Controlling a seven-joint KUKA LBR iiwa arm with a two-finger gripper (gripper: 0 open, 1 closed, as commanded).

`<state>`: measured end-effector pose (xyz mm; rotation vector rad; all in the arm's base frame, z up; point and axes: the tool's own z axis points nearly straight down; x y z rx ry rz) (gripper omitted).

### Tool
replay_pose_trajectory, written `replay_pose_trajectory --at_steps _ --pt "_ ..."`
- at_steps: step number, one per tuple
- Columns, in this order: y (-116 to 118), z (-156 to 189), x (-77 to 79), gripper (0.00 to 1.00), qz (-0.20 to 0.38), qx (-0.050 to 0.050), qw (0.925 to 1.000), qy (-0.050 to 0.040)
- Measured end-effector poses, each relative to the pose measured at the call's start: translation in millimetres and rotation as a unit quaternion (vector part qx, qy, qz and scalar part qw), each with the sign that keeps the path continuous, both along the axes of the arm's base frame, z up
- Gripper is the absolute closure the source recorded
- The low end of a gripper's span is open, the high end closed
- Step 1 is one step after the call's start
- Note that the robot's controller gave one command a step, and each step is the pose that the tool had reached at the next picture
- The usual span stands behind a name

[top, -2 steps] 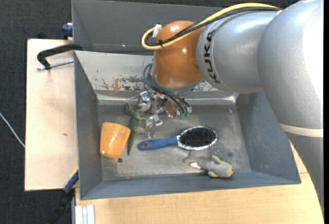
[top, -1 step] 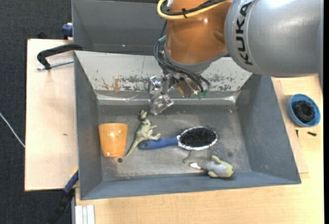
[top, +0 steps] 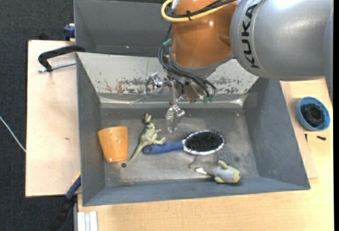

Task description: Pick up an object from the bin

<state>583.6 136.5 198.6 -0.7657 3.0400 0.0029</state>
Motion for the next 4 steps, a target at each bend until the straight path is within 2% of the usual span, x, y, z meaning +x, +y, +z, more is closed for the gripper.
replay_pose_trajectory --at_steps 1,2,3,4 --pt "-9.3 7.3 -18.8 0.00 0.048 -0.001 0.9988 0.0021" --pt "-9.9 -97.4 -37.0 0.00 -0.018 0.003 0.9998 -0.0058" --pt "-8.9 -91.6 -33.0 1.00 -0.017 0.005 0.9998 -0.0131" --pt "-9.6 79.6 -21.0 1.00 0.055 0.000 0.9985 -0.0055"
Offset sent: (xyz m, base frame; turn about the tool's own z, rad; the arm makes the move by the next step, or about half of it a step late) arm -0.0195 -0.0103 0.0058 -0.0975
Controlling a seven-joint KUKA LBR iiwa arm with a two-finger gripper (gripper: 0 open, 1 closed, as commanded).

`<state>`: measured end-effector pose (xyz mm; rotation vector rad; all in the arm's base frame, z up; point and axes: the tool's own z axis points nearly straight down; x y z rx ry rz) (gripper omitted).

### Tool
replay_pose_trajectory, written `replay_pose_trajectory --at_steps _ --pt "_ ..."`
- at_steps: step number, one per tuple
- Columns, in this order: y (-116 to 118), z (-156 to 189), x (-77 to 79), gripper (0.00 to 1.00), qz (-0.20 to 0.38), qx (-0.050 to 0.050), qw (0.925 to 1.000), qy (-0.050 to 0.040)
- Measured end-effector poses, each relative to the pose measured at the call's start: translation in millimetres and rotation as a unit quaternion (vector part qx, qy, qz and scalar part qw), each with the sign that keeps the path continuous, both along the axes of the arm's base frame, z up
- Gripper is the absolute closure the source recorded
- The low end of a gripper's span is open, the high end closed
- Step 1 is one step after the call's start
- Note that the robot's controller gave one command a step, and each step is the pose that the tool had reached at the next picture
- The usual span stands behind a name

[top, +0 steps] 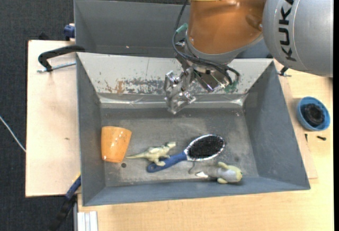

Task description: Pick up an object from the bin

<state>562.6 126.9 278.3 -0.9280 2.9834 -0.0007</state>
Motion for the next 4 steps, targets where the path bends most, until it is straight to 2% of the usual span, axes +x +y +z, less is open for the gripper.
replay_pose_trajectory --at_steps 1,2,3,4 --pt "54.2 -109.1 -17.7 1.00 -0.043 -0.001 0.9990 0.0115" --pt "51.9 -104.0 -15.2 0.00 -0.044 -0.001 0.9990 0.0071" --pt "-5.9 -208.1 -42.5 0.00 0.089 -0.001 0.9960 0.0101" --pt "-5.9 -205.9 -39.9 1.00 0.088 -0.001 0.9961 0.0058"
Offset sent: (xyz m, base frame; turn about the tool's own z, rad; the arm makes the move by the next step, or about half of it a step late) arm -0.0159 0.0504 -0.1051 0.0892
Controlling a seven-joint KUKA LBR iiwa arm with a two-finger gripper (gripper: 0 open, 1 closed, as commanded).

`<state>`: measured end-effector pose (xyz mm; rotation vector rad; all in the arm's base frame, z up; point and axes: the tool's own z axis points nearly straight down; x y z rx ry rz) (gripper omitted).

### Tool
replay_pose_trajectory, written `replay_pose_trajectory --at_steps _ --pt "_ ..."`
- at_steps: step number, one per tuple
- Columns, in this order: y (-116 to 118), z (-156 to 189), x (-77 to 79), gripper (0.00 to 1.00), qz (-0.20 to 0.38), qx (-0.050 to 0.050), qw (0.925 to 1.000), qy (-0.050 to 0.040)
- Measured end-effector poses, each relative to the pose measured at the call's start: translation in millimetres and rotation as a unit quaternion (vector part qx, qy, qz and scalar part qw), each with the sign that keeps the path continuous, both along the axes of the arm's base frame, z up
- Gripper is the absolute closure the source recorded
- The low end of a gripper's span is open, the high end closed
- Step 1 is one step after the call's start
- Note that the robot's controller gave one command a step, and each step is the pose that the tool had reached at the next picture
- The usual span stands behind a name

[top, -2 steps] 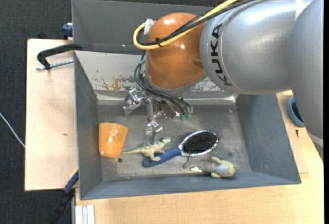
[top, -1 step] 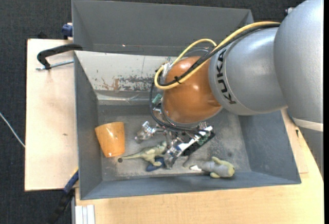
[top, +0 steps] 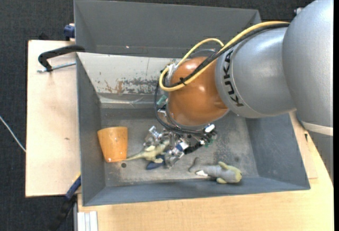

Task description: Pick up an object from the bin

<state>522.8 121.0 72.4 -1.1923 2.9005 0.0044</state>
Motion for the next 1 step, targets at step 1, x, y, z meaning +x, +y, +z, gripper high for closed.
replay_pose_trajectory --at_steps 1 --pt "-9.2 190.5 3.2 1.00 0.101 -0.001 0.9948 -0.0046"
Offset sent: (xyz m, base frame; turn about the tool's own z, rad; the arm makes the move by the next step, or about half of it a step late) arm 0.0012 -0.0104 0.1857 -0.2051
